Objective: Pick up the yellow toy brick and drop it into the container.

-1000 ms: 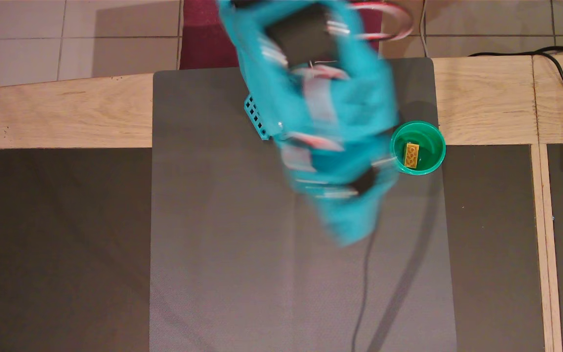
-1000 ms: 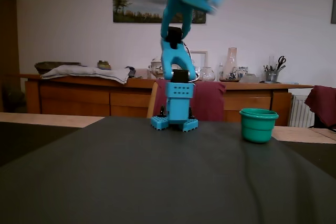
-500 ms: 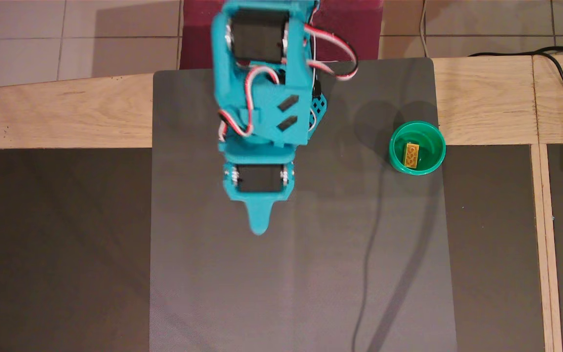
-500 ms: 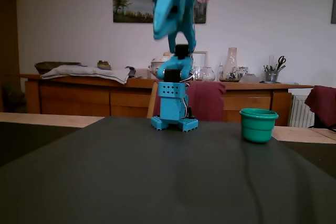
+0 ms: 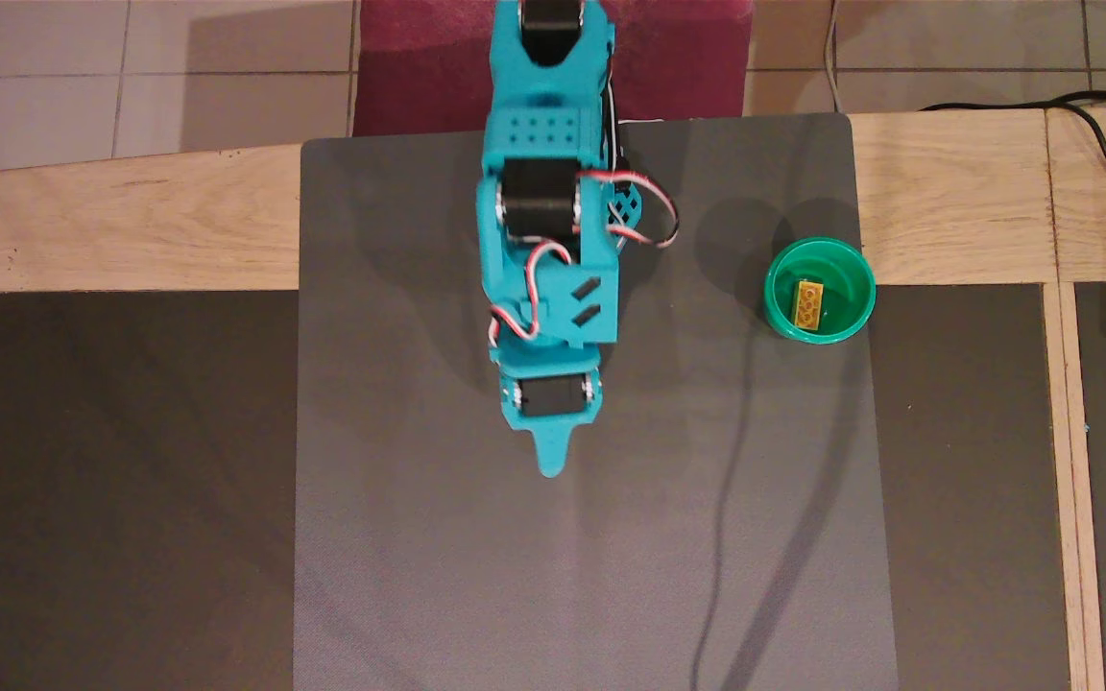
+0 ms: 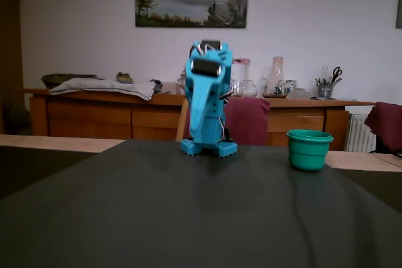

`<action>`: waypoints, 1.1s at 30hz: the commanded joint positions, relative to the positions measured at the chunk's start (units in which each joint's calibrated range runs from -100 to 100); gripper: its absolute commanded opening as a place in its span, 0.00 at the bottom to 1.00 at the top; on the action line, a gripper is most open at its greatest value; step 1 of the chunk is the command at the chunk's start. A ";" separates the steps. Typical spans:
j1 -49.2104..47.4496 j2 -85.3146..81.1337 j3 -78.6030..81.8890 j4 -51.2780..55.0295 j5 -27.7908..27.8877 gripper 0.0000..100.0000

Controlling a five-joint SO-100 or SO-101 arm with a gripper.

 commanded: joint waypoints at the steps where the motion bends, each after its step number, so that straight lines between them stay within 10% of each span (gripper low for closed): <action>1: 0.15 -2.21 4.01 -2.32 -0.15 0.00; 33: 0.23 -1.88 6.53 -3.56 -0.20 0.00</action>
